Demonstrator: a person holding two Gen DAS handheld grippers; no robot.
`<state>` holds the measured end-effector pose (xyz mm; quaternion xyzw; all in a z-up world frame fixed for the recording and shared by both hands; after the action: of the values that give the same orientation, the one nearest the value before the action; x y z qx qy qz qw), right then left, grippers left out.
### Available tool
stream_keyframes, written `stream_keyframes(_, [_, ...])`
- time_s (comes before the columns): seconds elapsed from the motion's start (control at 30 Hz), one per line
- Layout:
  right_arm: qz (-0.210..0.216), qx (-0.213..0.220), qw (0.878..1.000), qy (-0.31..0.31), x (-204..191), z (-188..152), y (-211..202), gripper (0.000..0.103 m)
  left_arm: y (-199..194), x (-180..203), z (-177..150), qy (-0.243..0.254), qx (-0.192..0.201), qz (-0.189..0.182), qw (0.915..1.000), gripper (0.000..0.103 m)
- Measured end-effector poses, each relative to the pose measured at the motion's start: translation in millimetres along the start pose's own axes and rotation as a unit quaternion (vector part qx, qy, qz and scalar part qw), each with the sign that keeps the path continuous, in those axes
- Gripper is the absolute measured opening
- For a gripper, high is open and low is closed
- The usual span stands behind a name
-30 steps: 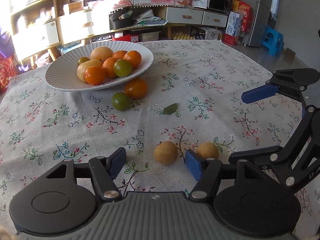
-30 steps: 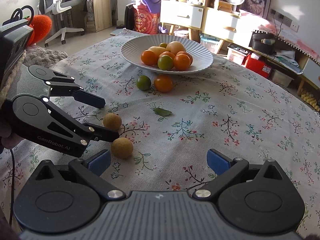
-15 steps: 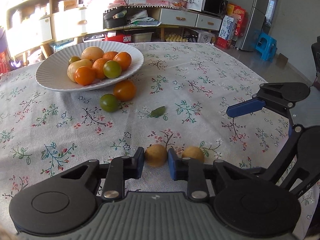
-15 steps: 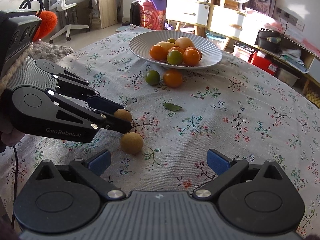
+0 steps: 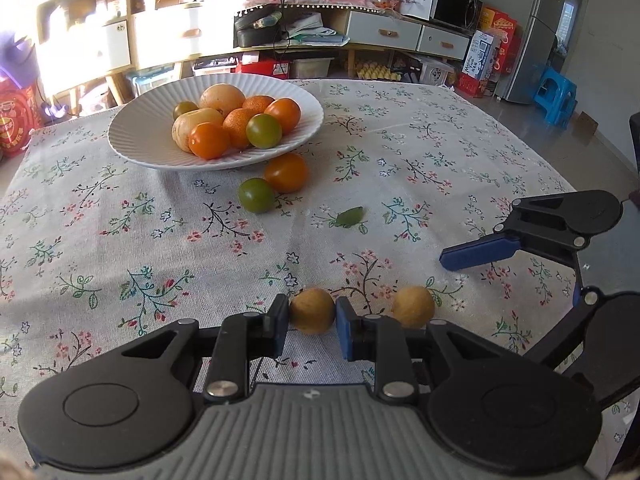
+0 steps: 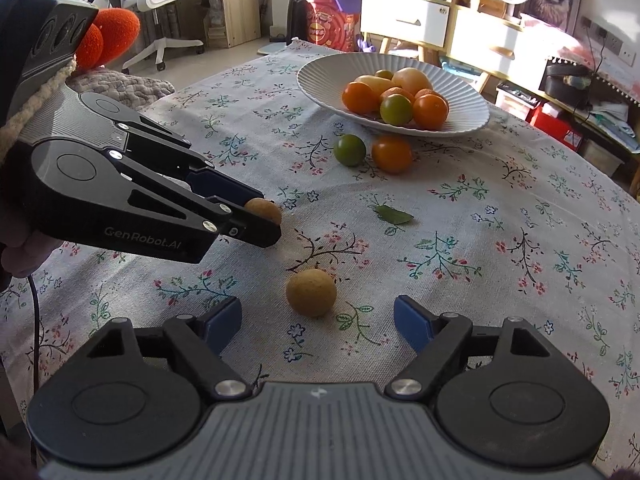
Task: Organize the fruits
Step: 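Close the left tool on a brown round fruit while the right tool grasps the other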
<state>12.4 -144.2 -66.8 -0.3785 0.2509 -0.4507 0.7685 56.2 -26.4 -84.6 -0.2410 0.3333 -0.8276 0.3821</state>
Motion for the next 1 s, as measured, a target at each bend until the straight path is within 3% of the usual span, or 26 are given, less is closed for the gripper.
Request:
stream_keyframes(0.47, [0.016, -0.009, 1.000, 0.002, -5.8, 5.1, 2.3, 0.042, -2.4, -3.7, -1.5, -0.006, -0.003, 0.004, 1.0000, 0.025])
stream_keyframes(0.83, [0.006, -0.003, 1.000, 0.001, -4.2, 8.7, 2.6, 0.025, -2.3, -4.0, -1.6, -0.006, -0.003, 0.004, 1.0000, 0.025])
stream_keyframes(1.0, [0.005, -0.002, 1.000, -0.001, -4.2, 9.5, 2.8, 0.024, -2.3, -4.0, -1.5, -0.006, -0.003, 0.004, 1.0000, 0.025])
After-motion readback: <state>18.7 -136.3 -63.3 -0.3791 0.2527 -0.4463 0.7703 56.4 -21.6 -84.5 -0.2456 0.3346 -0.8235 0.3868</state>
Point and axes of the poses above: each gripper's, at about its wrist camera, not at the fingertips, and y roughly the way its jaws point, x to its right, z to its top, the point moved 6 cm from there along y, roughly the way its jaws point, and after that the axes turned 4 degrees about -z, right-handed, at the moved point
